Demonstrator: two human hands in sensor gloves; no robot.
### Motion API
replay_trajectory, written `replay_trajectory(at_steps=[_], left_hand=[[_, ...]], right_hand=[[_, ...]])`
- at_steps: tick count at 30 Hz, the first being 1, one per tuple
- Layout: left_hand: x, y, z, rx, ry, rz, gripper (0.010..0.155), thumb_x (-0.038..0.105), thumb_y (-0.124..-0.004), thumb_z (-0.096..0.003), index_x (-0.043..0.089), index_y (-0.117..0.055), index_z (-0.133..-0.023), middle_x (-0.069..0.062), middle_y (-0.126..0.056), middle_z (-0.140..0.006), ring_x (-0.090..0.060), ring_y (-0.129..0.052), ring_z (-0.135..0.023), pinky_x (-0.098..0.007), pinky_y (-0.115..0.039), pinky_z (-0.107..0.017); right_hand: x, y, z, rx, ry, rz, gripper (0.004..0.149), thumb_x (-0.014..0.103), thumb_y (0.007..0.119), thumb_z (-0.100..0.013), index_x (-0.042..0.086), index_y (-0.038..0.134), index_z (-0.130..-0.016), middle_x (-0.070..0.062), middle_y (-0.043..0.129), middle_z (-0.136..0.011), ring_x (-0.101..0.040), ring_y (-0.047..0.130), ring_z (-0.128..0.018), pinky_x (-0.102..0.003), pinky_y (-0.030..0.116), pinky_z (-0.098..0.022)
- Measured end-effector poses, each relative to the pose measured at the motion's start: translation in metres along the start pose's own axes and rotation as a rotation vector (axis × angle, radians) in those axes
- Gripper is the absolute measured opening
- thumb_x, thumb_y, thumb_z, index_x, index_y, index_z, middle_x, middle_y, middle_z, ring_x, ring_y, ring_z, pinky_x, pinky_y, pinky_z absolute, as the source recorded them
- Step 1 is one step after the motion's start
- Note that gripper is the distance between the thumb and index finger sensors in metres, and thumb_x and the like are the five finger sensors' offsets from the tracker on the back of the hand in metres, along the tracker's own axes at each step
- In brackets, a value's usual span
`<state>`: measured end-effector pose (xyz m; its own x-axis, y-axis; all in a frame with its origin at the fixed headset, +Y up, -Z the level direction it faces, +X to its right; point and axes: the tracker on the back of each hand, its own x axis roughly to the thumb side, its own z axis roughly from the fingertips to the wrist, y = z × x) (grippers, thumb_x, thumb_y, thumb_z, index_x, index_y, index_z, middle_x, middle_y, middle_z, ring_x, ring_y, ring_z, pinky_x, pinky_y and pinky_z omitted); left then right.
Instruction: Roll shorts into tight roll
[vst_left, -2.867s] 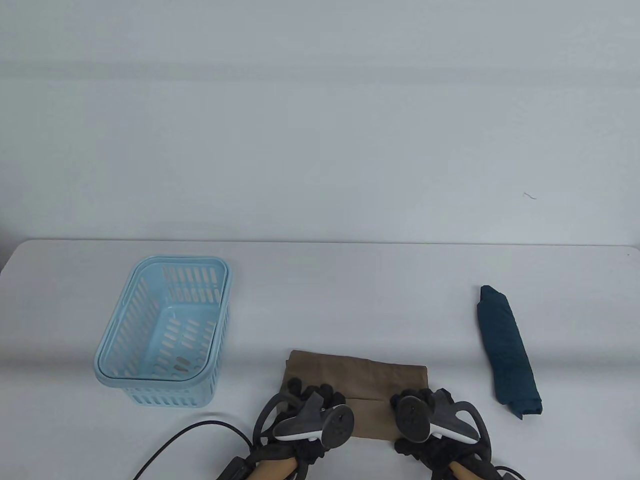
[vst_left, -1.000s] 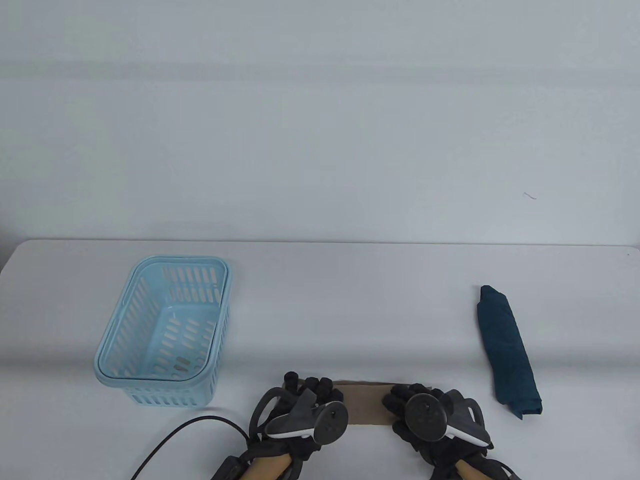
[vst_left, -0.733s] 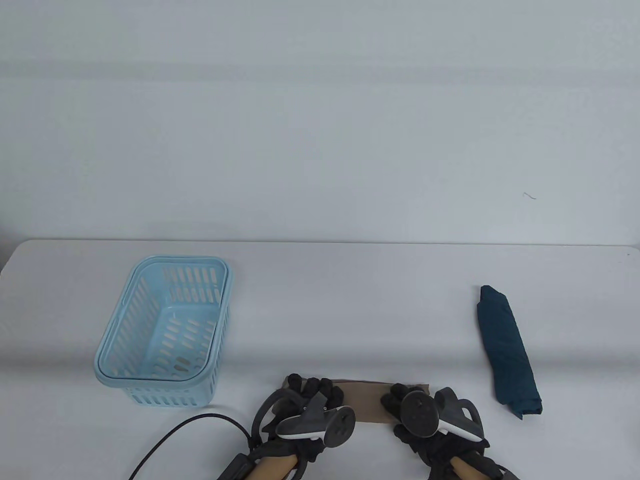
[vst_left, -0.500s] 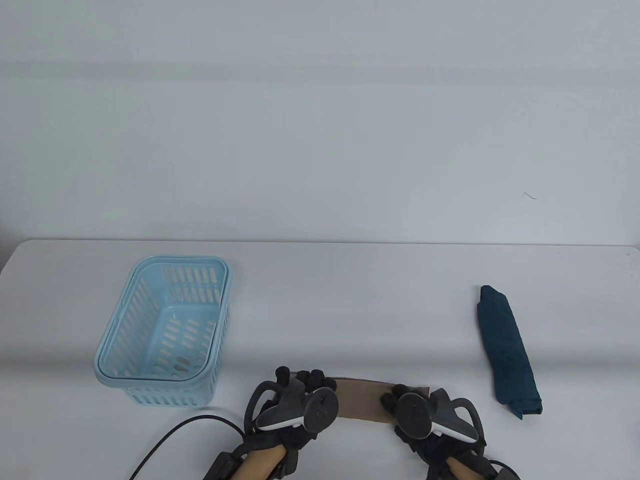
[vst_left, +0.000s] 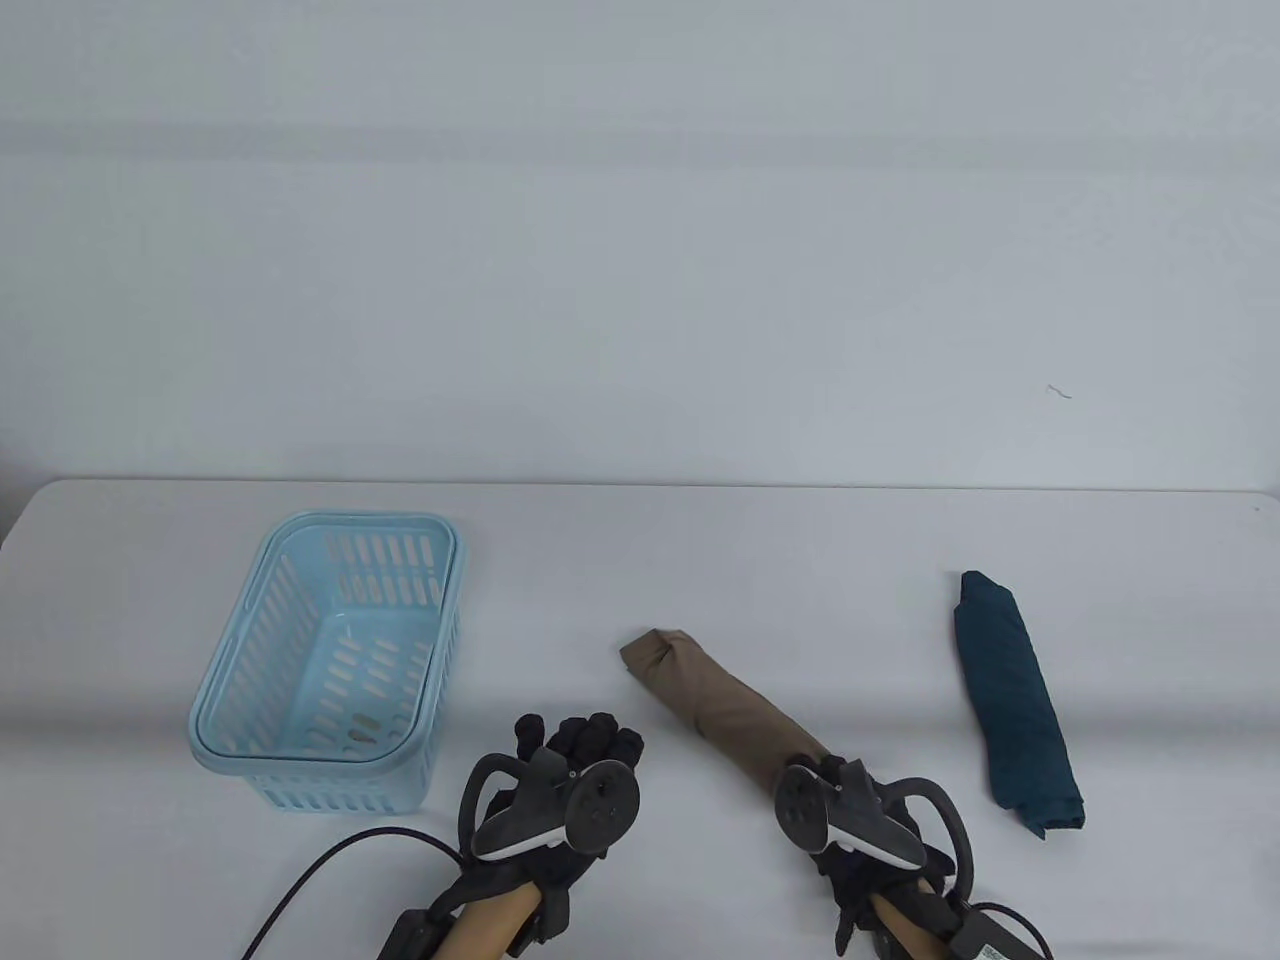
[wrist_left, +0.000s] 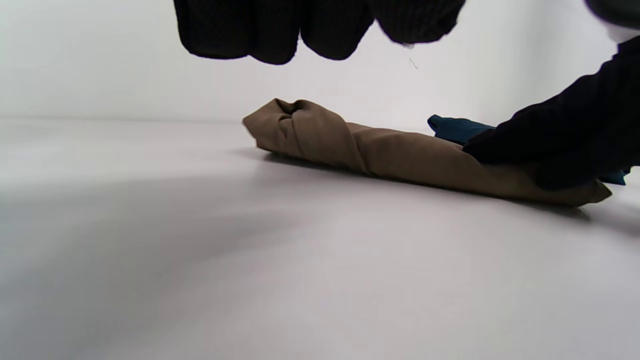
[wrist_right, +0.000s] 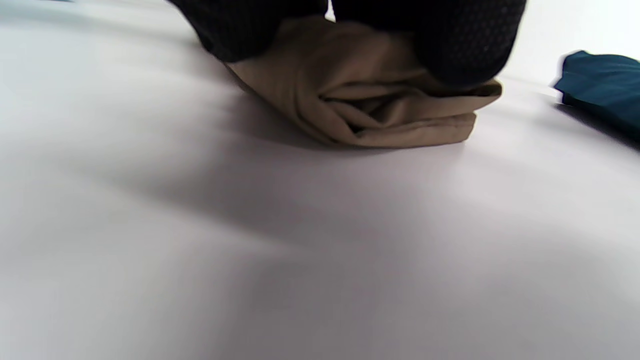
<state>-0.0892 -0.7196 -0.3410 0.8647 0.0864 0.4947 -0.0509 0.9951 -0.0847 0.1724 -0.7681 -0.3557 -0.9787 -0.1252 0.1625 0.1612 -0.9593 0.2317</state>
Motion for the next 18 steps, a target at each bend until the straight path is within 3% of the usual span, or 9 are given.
replay_trajectory(at_steps=[9,18], left_hand=[[0.0,0.0,0.0,-0.017,-0.001,0.005,0.061,0.038,-0.062,-0.0529,0.012,-0.055,-0.108,-0.024,-0.056,-0.114,-0.051,-0.061,-0.104,-0.078,-0.036,-0.066],[0.001,0.0,0.001,-0.027,-0.003,0.006,0.061,0.038,-0.063,-0.0528,0.011,-0.055,-0.108,-0.024,-0.056,-0.114,-0.051,-0.061,-0.104,-0.078,-0.035,-0.065]], right_hand=[[-0.058,0.003,-0.015,0.06,0.28,-0.107,0.063,0.034,0.063,-0.052,0.012,0.039,-0.105,-0.026,0.051,-0.101,-0.034,0.071,-0.083,-0.043,0.071,-0.056],[-0.104,0.011,-0.011,0.068,0.484,-0.175,0.063,0.034,0.063,-0.052,0.01,0.038,-0.105,-0.028,0.051,-0.101,-0.034,0.071,-0.083,-0.043,0.071,-0.055]])
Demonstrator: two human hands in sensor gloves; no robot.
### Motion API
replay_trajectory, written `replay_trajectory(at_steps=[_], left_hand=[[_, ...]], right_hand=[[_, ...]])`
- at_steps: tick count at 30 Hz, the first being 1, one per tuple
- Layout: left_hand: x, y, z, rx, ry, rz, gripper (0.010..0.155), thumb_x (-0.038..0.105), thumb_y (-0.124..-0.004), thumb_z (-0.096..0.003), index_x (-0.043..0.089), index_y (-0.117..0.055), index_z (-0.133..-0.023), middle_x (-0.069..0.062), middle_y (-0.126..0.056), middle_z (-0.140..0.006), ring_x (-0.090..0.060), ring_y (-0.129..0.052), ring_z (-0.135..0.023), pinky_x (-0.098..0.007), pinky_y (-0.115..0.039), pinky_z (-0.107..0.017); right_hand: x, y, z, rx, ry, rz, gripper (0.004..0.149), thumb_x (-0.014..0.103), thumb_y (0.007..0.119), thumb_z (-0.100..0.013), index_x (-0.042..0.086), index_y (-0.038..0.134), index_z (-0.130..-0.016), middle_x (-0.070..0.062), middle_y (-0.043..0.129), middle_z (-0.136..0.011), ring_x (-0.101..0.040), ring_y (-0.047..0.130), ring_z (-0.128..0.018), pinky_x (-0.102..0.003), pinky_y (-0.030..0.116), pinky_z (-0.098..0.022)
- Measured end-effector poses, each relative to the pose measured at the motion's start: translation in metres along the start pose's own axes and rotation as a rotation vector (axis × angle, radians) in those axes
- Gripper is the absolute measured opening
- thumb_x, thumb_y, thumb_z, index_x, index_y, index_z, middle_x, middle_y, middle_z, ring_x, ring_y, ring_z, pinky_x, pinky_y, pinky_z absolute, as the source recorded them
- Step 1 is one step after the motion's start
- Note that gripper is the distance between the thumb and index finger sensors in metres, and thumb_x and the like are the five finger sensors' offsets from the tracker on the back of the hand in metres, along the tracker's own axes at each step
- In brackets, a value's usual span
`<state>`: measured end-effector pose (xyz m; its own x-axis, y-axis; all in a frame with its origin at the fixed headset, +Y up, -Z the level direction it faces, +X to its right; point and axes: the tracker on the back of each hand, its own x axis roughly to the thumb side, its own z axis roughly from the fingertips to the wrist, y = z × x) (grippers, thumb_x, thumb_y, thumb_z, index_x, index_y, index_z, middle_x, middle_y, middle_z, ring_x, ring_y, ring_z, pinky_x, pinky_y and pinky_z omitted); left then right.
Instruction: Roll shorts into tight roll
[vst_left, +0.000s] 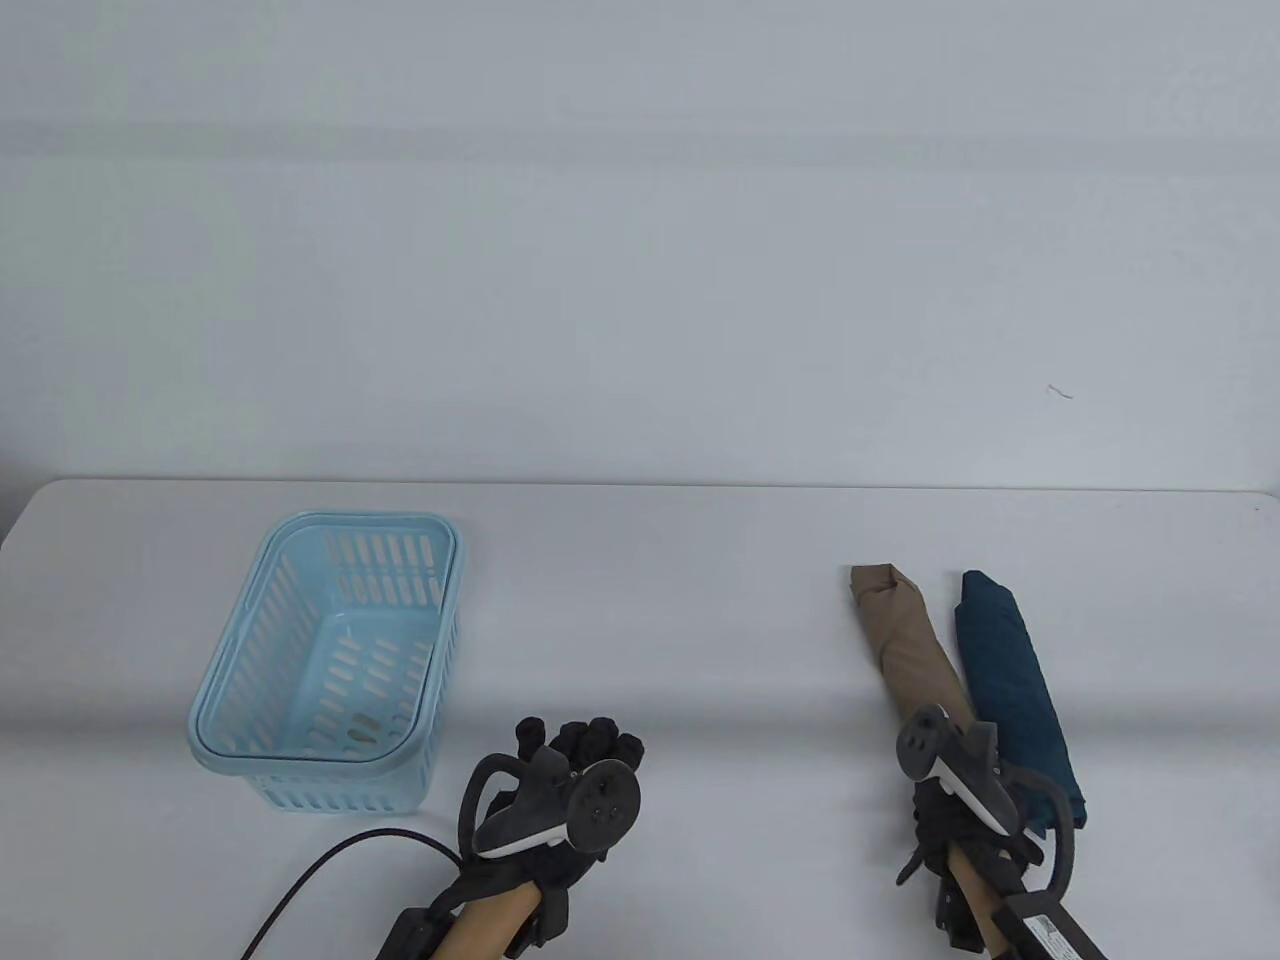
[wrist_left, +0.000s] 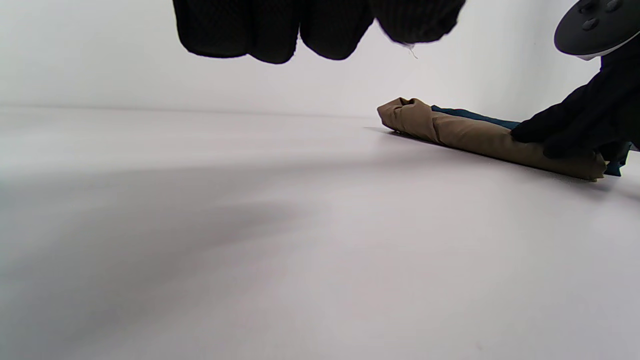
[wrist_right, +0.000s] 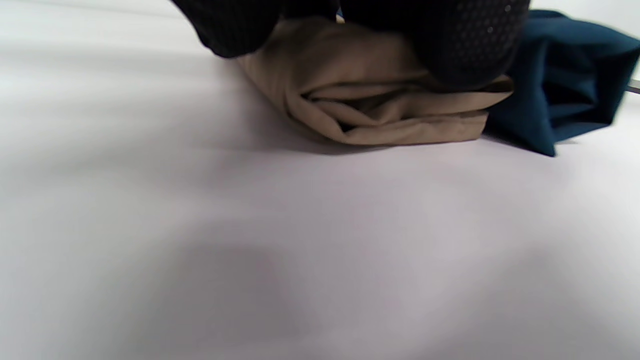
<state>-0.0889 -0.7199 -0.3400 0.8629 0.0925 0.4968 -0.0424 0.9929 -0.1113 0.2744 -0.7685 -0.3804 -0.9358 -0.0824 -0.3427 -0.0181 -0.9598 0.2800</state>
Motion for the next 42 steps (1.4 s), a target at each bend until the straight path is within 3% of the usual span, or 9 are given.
replay_trajectory(at_steps=[6,17,20,24,28,31,36,42], left_hand=[[0.0,-0.001,0.0,-0.008,-0.001,0.001,0.061,0.038,-0.062,-0.0529,0.011,-0.055,-0.108,-0.024,-0.055,-0.114,-0.051,-0.061,-0.104,-0.078,-0.035,-0.065],[-0.006,0.002,0.001,-0.013,0.006,0.006,0.061,0.038,-0.062,-0.0529,0.011,-0.055,-0.108,-0.025,-0.055,-0.114,-0.051,-0.06,-0.104,-0.078,-0.035,-0.065],[-0.01,0.005,0.002,-0.001,0.018,0.025,0.061,0.038,-0.062,-0.0529,0.012,-0.055,-0.108,-0.025,-0.055,-0.114,-0.051,-0.06,-0.104,-0.078,-0.035,-0.066],[-0.013,0.009,0.004,-0.006,0.018,0.048,0.063,0.04,-0.062,-0.0527,0.012,-0.054,-0.108,-0.025,-0.053,-0.115,-0.051,-0.058,-0.105,-0.078,-0.035,-0.066],[-0.016,0.011,0.005,0.001,0.028,0.074,0.064,0.041,-0.062,-0.0527,0.012,-0.053,-0.109,-0.025,-0.052,-0.115,-0.052,-0.057,-0.105,-0.078,-0.034,-0.065],[-0.017,0.012,0.005,0.002,0.033,0.079,0.063,0.04,-0.062,-0.0528,0.012,-0.053,-0.109,-0.024,-0.052,-0.115,-0.054,-0.054,-0.105,-0.078,-0.033,-0.065],[-0.017,0.015,0.007,0.013,0.042,0.096,0.064,0.04,-0.062,-0.0529,0.012,-0.052,-0.109,-0.025,-0.052,-0.115,-0.054,-0.051,-0.106,-0.078,-0.032,-0.065],[-0.017,0.019,0.009,0.025,0.042,0.105,0.063,0.04,-0.062,-0.0528,0.012,-0.052,-0.109,-0.025,-0.052,-0.115,-0.055,-0.051,-0.106,-0.078,-0.033,-0.065]], right_hand=[[-0.013,-0.001,-0.005,0.018,0.078,-0.053,0.064,0.034,0.063,-0.052,0.01,0.038,-0.105,-0.028,0.05,-0.101,-0.035,0.069,-0.083,-0.044,0.07,-0.055],[-0.014,-0.002,-0.005,0.044,0.075,-0.099,0.065,0.034,0.062,-0.052,0.01,0.035,-0.106,-0.029,0.045,-0.103,-0.038,0.065,-0.086,-0.048,0.066,-0.059],[-0.018,-0.016,0.0,0.045,0.052,-0.158,0.065,0.033,0.062,-0.052,0.012,0.035,-0.107,-0.027,0.042,-0.106,-0.041,0.062,-0.09,-0.056,0.059,-0.064],[-0.013,-0.054,0.015,-0.085,-0.032,-0.217,0.065,0.035,0.062,-0.052,0.011,0.036,-0.107,-0.022,0.041,-0.109,-0.041,0.058,-0.095,-0.065,0.05,-0.068],[0.008,-0.094,0.038,-0.225,-0.228,-0.28,0.066,0.037,0.062,-0.052,0.014,0.035,-0.108,-0.018,0.037,-0.113,-0.042,0.047,-0.101,-0.069,0.042,-0.069],[0.027,-0.104,0.057,-0.3,-0.361,-0.297,0.066,0.037,0.061,-0.052,0.016,0.034,-0.108,-0.016,0.035,-0.114,-0.042,0.041,-0.105,-0.07,0.039,-0.07],[0.054,-0.085,0.079,-0.344,-0.538,-0.296,0.067,0.039,0.062,-0.052,0.018,0.032,-0.108,-0.014,0.033,-0.115,-0.04,0.037,-0.106,-0.071,0.037,-0.07],[0.076,-0.049,0.09,-0.265,-0.617,-0.237,0.067,0.039,0.062,-0.052,0.019,0.033,-0.108,-0.013,0.033,-0.115,-0.04,0.036,-0.107,-0.072,0.035,-0.07]])
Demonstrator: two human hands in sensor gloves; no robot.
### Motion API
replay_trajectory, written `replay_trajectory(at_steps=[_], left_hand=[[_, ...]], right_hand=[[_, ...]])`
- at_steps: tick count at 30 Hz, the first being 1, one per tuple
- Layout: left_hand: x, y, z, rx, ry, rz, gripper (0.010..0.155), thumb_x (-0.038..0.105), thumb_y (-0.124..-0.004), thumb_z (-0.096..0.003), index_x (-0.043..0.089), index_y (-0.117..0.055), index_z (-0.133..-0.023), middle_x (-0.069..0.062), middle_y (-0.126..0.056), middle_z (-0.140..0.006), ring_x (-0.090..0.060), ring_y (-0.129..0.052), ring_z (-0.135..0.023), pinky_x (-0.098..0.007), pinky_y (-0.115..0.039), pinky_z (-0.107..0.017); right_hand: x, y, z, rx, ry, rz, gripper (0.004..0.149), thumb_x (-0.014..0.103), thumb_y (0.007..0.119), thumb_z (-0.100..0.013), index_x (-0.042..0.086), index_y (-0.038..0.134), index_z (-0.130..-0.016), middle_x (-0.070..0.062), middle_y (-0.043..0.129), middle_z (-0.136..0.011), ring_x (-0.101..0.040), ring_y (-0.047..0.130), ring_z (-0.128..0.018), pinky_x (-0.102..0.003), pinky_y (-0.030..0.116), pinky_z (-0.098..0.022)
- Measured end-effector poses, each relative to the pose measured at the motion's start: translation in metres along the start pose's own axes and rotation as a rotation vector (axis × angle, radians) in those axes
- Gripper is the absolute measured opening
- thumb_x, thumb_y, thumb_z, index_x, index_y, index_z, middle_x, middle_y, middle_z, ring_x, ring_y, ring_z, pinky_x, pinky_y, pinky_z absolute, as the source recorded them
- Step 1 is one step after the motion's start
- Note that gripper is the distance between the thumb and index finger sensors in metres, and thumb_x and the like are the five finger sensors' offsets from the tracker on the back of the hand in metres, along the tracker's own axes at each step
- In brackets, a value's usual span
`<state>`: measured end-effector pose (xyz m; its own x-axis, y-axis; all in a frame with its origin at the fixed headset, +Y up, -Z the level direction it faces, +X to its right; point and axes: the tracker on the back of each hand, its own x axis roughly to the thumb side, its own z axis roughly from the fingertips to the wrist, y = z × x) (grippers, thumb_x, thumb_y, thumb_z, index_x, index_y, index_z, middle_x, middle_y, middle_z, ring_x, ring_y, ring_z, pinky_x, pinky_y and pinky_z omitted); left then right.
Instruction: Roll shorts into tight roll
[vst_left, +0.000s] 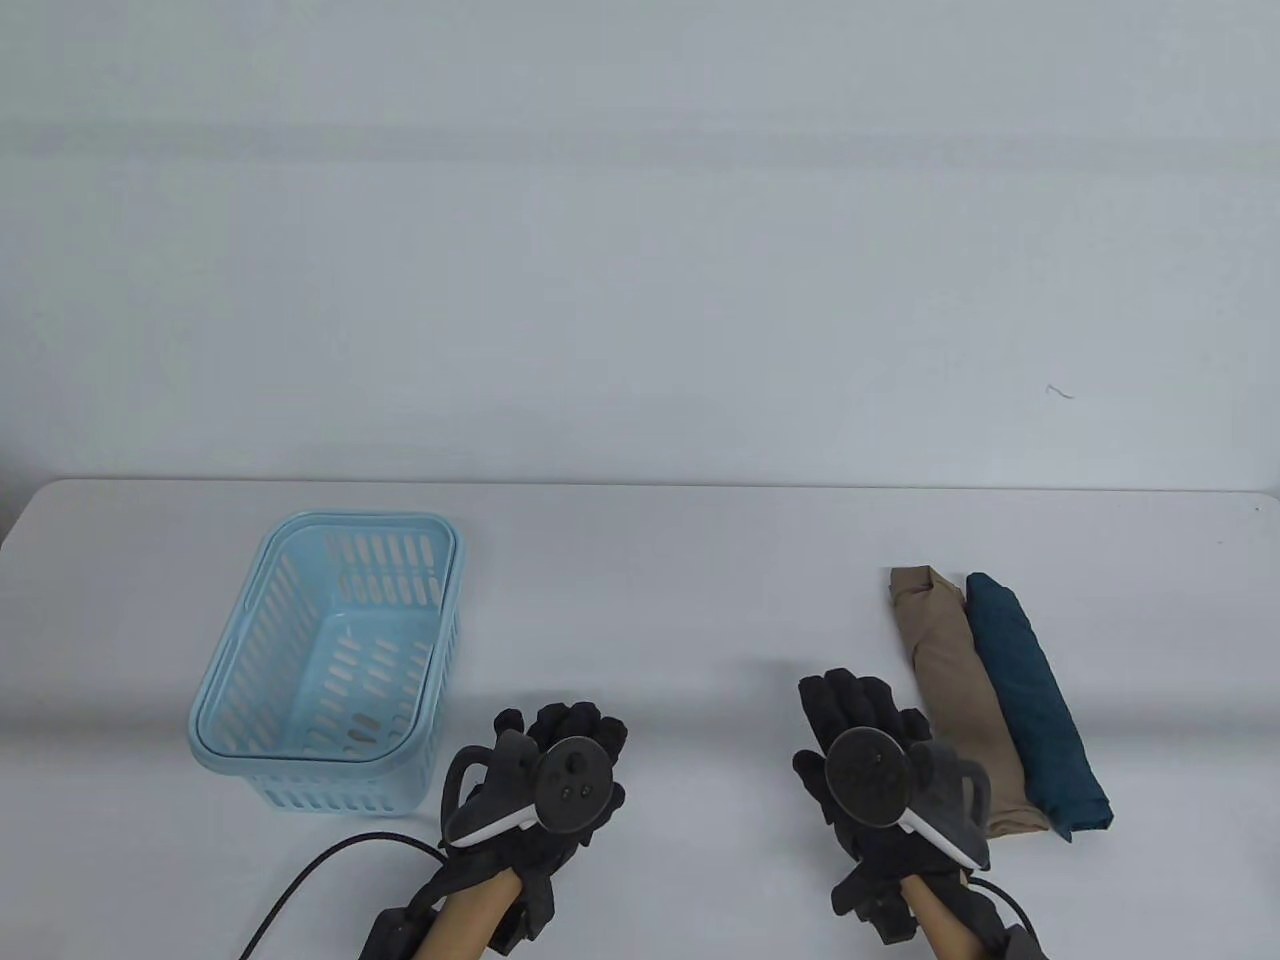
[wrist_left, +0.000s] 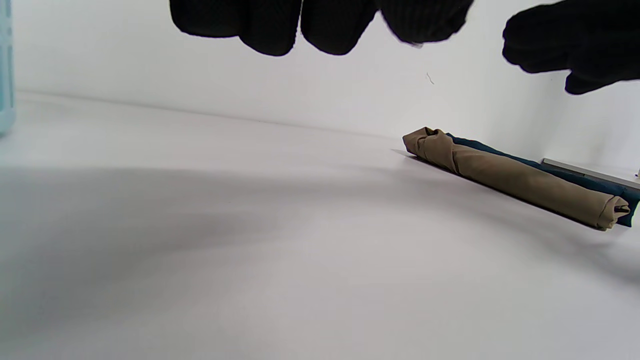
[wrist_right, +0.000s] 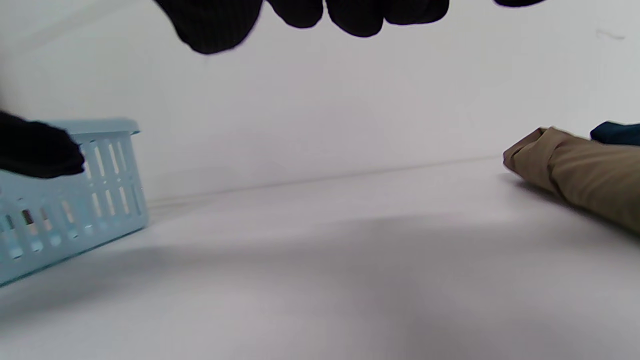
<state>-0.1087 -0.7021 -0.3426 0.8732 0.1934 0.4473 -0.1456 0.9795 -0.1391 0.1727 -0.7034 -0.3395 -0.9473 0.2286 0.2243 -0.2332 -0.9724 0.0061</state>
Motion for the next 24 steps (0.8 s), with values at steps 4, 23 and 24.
replay_trajectory(at_steps=[4,23,24], left_hand=[[-0.0015,-0.0007,-0.0001,-0.006,0.001,-0.001,0.063,0.04,-0.062,-0.0529,0.012,-0.052,-0.109,-0.025,-0.052,-0.115,-0.055,-0.052,-0.106,-0.078,-0.033,-0.065],[0.0017,-0.0095,-0.0039,-0.047,-0.014,0.022,0.064,0.04,-0.062,-0.0529,0.011,-0.051,-0.109,-0.025,-0.051,-0.115,-0.055,-0.052,-0.106,-0.078,-0.033,-0.065],[0.0017,-0.0099,-0.004,-0.049,-0.014,0.021,0.064,0.04,-0.062,-0.053,0.011,-0.051,-0.109,-0.025,-0.051,-0.115,-0.055,-0.052,-0.106,-0.078,-0.033,-0.065]], right_hand=[[0.0038,0.0109,0.002,0.049,-0.017,0.049,0.067,0.04,0.062,-0.052,0.019,0.033,-0.108,-0.013,0.033,-0.115,-0.04,0.034,-0.107,-0.072,0.035,-0.07],[-0.0029,0.0103,0.0065,0.039,-0.012,0.019,0.066,0.039,0.062,-0.052,0.018,0.034,-0.108,-0.014,0.034,-0.115,-0.041,0.035,-0.107,-0.072,0.035,-0.07],[-0.0033,0.0105,0.0064,0.041,-0.01,0.02,0.066,0.039,0.062,-0.052,0.018,0.034,-0.108,-0.014,0.034,-0.115,-0.041,0.035,-0.107,-0.072,0.035,-0.07]])
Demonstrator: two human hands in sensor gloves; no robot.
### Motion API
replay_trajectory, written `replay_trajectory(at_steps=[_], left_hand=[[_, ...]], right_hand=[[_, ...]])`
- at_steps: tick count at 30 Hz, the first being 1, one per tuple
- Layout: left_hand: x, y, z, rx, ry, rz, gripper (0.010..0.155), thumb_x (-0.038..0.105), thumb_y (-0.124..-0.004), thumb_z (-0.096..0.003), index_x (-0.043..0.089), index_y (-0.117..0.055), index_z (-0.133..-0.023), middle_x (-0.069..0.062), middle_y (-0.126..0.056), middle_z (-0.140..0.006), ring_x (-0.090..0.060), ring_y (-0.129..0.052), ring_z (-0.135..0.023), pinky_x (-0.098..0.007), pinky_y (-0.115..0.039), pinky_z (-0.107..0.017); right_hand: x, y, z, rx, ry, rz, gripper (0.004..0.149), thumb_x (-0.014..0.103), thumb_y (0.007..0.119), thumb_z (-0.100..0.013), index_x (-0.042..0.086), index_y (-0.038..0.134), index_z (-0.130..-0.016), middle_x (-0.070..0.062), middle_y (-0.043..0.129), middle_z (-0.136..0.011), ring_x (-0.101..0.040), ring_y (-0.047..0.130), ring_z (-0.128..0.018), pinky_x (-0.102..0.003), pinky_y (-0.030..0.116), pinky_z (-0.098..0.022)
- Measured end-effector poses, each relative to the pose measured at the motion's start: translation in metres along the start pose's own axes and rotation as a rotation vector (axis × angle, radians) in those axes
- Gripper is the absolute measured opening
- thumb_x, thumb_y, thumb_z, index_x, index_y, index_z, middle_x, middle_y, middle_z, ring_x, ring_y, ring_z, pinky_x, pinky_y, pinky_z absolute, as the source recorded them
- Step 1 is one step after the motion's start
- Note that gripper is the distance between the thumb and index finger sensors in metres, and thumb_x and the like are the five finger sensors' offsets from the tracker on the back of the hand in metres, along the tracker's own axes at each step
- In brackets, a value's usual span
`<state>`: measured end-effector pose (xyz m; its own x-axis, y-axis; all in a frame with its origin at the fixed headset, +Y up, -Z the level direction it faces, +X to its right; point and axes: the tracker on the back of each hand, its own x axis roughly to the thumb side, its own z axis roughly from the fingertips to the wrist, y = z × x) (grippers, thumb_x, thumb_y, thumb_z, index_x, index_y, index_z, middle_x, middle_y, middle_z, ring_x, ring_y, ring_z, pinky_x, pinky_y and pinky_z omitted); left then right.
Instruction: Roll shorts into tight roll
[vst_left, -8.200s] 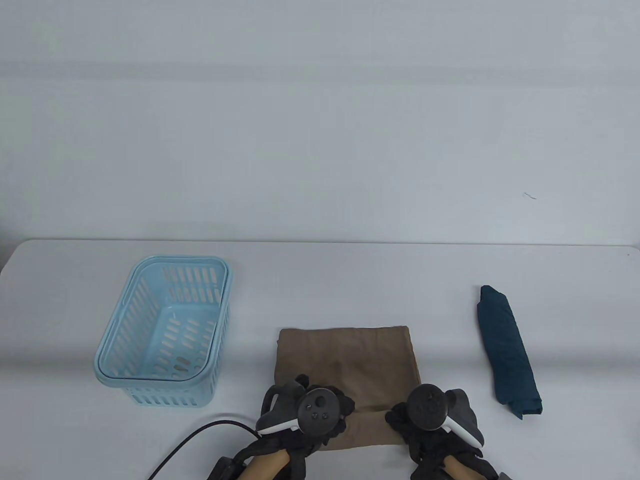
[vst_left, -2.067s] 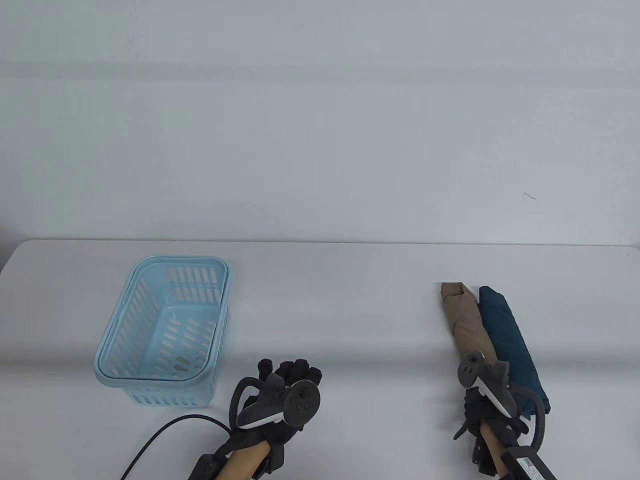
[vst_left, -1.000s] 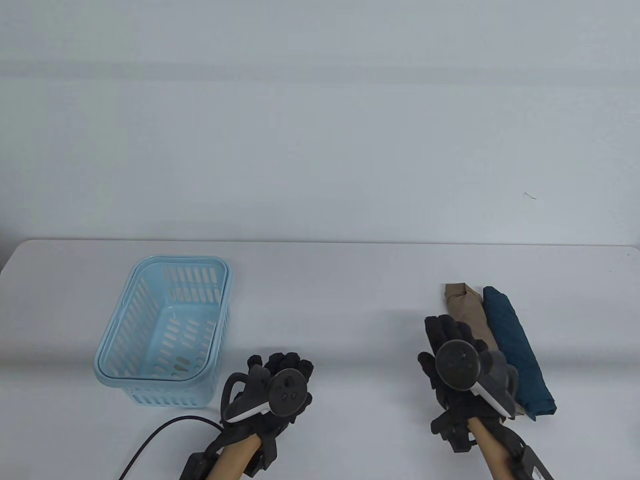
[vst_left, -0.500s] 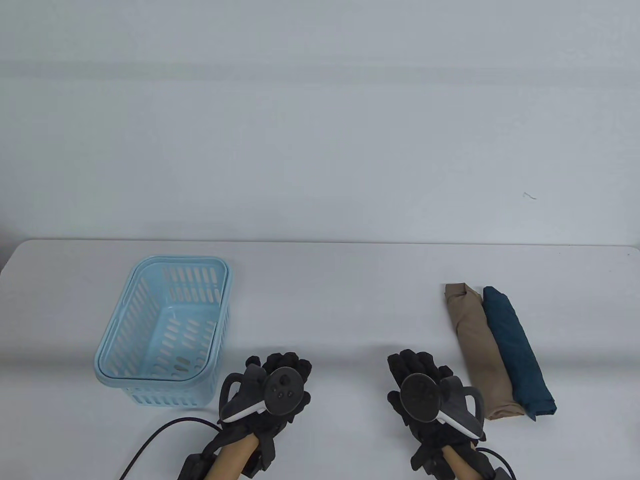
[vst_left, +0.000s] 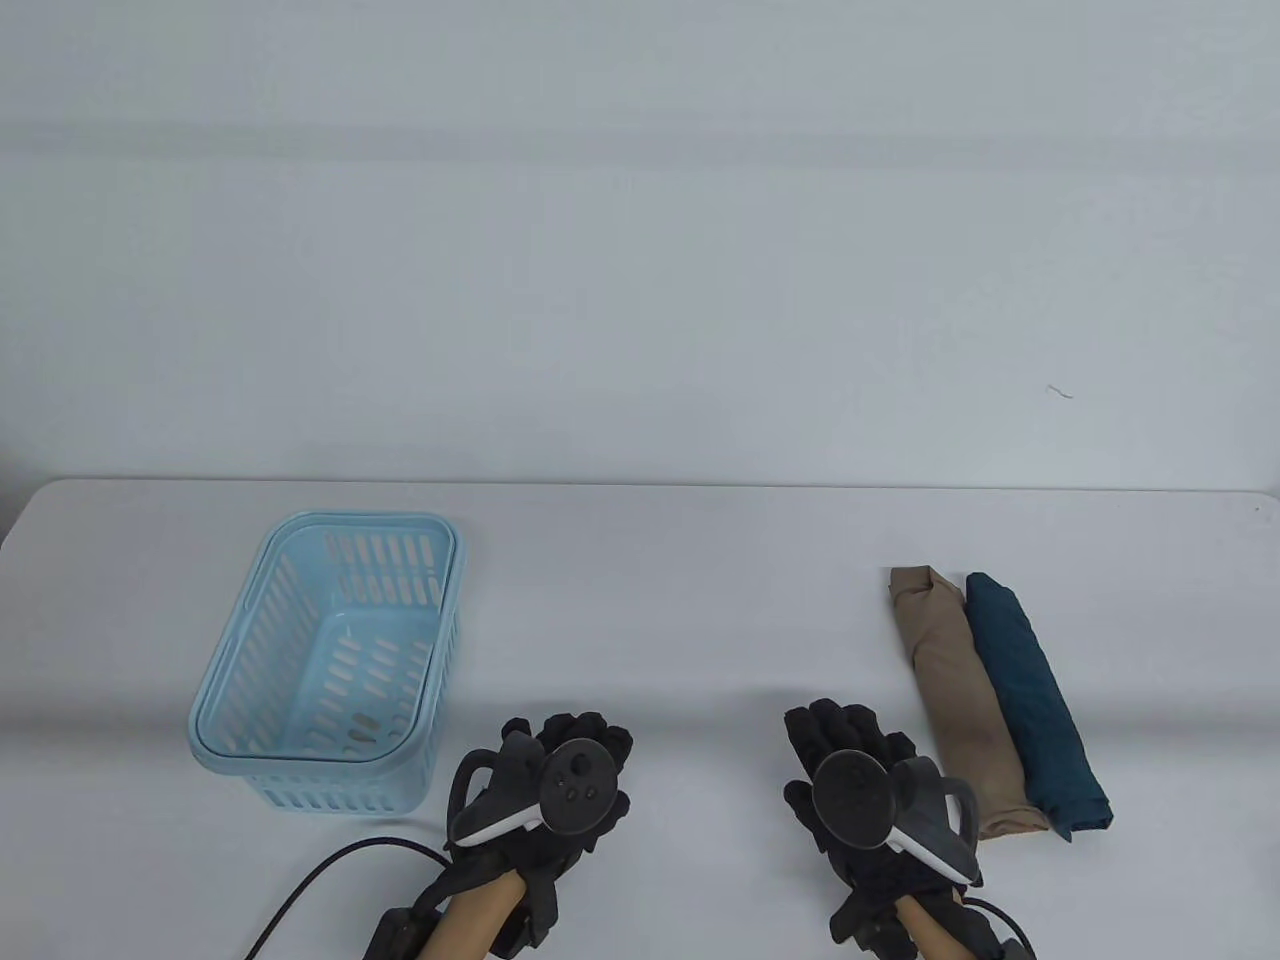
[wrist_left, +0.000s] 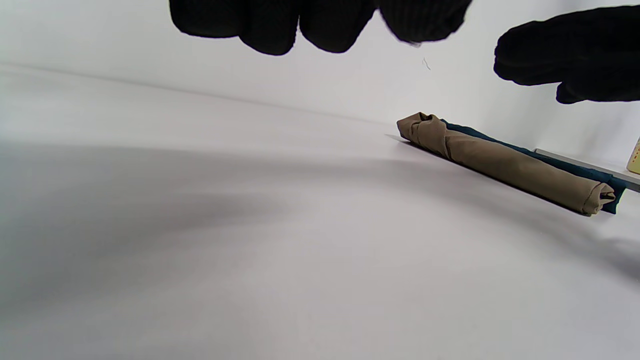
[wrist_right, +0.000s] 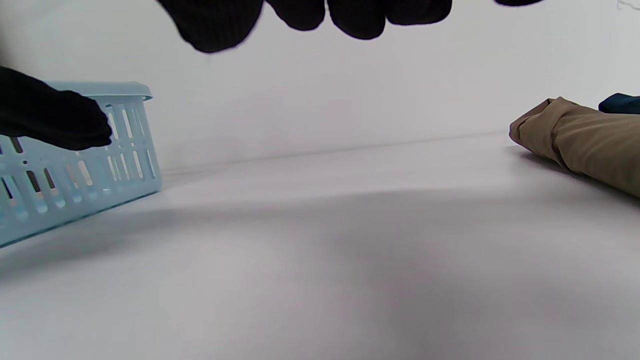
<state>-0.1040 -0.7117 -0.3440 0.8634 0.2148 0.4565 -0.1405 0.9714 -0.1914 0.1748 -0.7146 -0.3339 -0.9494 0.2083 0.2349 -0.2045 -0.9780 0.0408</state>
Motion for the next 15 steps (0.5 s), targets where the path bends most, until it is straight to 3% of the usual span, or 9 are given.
replay_trajectory(at_steps=[15], left_hand=[[0.0009,-0.0027,0.0,-0.024,0.0,-0.008,0.064,0.04,-0.062,-0.053,0.011,-0.052,-0.109,-0.025,-0.051,-0.115,-0.055,-0.052,-0.106,-0.078,-0.033,-0.065]], right_hand=[[0.0038,0.0021,0.0003,0.022,-0.013,0.006,0.066,0.039,0.062,-0.052,0.018,0.034,-0.108,-0.014,0.034,-0.115,-0.041,0.035,-0.107,-0.072,0.035,-0.07]])
